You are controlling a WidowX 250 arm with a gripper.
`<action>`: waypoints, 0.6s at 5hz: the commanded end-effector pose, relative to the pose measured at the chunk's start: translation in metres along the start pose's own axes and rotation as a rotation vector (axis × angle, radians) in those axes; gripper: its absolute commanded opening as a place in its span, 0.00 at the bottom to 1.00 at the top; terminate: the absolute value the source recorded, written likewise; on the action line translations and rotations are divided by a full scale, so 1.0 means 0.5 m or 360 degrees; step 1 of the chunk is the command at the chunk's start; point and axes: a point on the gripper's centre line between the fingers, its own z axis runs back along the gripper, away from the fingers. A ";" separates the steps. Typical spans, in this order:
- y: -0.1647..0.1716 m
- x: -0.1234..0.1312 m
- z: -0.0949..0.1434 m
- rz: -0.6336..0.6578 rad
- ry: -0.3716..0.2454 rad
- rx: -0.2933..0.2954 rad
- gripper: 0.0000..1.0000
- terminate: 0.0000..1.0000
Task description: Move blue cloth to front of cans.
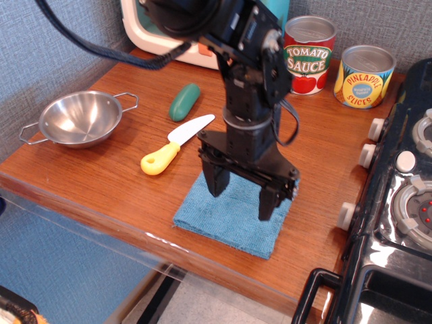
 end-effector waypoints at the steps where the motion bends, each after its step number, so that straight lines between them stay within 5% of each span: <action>1: -0.001 0.001 -0.010 -0.0033 -0.0006 0.0075 1.00 0.00; 3: 0.031 0.019 0.023 0.0087 -0.0117 0.0033 1.00 0.00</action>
